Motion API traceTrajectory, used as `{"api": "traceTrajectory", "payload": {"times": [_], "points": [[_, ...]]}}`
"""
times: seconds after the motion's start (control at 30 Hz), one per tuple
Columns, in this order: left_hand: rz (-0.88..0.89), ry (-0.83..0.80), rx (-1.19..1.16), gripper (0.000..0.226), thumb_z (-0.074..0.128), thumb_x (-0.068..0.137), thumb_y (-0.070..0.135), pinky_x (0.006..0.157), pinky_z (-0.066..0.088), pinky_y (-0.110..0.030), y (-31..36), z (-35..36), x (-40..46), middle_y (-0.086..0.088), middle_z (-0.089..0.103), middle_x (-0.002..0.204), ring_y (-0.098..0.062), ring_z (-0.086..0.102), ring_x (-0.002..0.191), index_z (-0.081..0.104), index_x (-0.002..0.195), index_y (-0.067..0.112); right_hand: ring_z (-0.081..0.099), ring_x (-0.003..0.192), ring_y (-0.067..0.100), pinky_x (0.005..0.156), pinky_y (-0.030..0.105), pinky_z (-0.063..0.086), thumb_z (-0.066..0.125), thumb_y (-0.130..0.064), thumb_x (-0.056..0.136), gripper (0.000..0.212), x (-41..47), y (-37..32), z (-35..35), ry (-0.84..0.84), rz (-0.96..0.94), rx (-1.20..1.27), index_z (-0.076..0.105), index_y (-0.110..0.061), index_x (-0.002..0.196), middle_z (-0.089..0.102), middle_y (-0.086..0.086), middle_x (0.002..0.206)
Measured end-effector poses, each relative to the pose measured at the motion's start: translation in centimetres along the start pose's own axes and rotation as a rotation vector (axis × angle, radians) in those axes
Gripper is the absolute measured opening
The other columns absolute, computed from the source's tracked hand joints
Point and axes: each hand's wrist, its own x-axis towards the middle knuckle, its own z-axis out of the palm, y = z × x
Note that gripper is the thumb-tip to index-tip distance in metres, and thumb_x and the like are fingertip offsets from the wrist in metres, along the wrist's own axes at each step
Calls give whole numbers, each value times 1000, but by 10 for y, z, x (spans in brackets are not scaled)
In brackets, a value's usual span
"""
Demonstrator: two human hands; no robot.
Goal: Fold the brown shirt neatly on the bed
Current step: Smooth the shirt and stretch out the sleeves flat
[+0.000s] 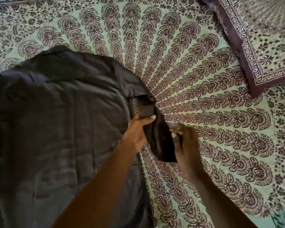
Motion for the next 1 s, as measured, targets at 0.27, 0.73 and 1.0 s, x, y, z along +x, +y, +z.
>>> {"api": "traceTrajectory", "payload": {"times": [0.27,0.73,1.0], "points": [[-14,-92,-63,20,77,80,9,83,50,-37,-1,-5,7,1,66,80,-18,65,79,66,95,16,24,139,33,108,60,32,80,-40,83,46,31,6,4,-352,41,-476,57,-29,122,23,8,151],[73,53,-166,38,44,78,-16,91,56,-48,-4,108,70,-14,72,107,-33,68,104,65,97,8,63,60,23,53,30,48,62,-28,102,16,146,46,-149,59,-95,-160,61,-13,104,64,3,69],[231,279,-327,40,58,83,6,78,60,-45,22,160,132,-15,69,115,-33,67,102,59,122,11,51,55,25,56,30,38,70,-49,94,42,267,62,-229,174,-289,-286,51,-16,76,50,1,60]]}}
